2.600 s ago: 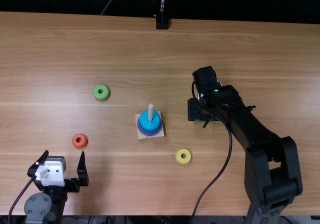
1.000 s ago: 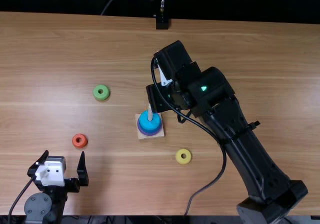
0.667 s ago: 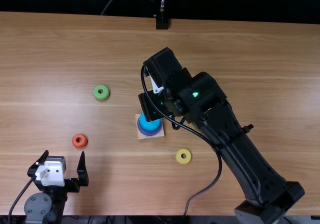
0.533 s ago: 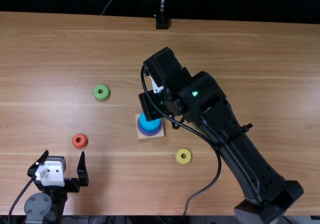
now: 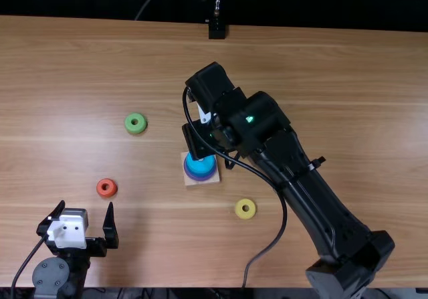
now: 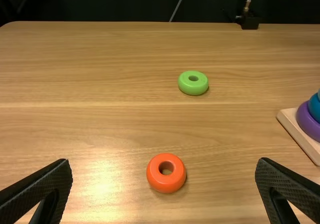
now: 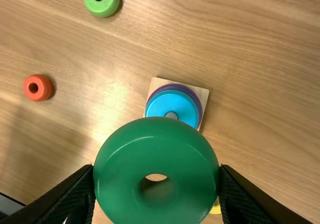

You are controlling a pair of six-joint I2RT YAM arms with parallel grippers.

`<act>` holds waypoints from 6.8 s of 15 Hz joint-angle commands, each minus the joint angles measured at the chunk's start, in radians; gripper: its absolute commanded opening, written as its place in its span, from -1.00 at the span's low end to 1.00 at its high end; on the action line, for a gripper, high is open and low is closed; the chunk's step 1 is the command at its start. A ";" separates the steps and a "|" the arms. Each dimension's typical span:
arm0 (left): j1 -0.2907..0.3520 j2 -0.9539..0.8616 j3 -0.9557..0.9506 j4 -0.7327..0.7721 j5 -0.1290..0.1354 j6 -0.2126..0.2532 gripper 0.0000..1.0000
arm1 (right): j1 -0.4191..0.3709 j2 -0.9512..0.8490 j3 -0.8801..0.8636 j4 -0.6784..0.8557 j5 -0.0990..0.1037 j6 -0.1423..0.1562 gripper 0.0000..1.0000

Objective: Build the Hanoi tower: stack the rings onto the peg from bottom to top in this color order: purple, dark blue, light blue, dark green, light green, yellow, orange.

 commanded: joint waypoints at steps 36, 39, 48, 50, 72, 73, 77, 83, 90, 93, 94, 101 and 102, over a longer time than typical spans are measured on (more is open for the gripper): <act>0.007 -0.012 -0.105 -0.079 0.004 0.007 1.00 | -0.411 -0.589 -0.762 0.821 -0.003 0.007 1.00; 0.007 -0.012 -0.105 -0.079 0.004 0.007 1.00 | -0.479 -0.724 -0.940 0.902 -0.003 0.001 1.00; 0.007 -0.012 -0.105 -0.079 0.004 0.007 1.00 | -0.632 -1.198 -1.477 1.388 -0.012 -0.131 1.00; 0.007 -0.012 -0.105 -0.079 0.004 0.007 1.00 | -0.664 -1.296 -1.563 1.375 -0.025 -0.131 1.00; 0.007 -0.012 -0.105 -0.079 0.004 0.005 1.00 | -0.691 -1.971 -2.083 1.064 -0.047 -0.242 1.00; 0.007 -0.012 -0.105 -0.079 0.004 0.007 1.00 | -0.692 -1.972 -2.083 1.059 -0.049 -0.266 1.00; 0.007 -0.012 -0.105 -0.079 0.004 0.007 1.00 | -0.698 -1.975 -2.083 1.042 -0.049 -0.279 1.00; 0.007 -0.012 -0.105 -0.079 0.004 0.007 1.00 | -0.701 -1.975 -2.083 0.987 -0.049 -0.277 1.00; 0.008 -0.012 -0.105 -0.079 0.006 0.005 1.00 | -0.701 -1.975 -2.083 0.987 -0.049 -0.277 1.00; 0.008 -0.012 -0.105 -0.079 0.008 0.005 1.00 | -0.701 -1.975 -2.083 0.987 -0.049 -0.277 1.00; 0.014 -0.012 -0.105 -0.079 0.008 -0.001 1.00 | -0.701 -1.975 -2.083 0.987 -0.049 -0.277 1.00; 0.013 0.046 -0.080 0.016 0.052 0.003 1.00 | -0.701 -1.975 -2.083 0.987 -0.049 -0.277 1.00; 0.016 0.085 -0.010 0.020 0.052 -0.001 1.00 | -0.701 -1.975 -2.083 0.987 -0.049 -0.277 1.00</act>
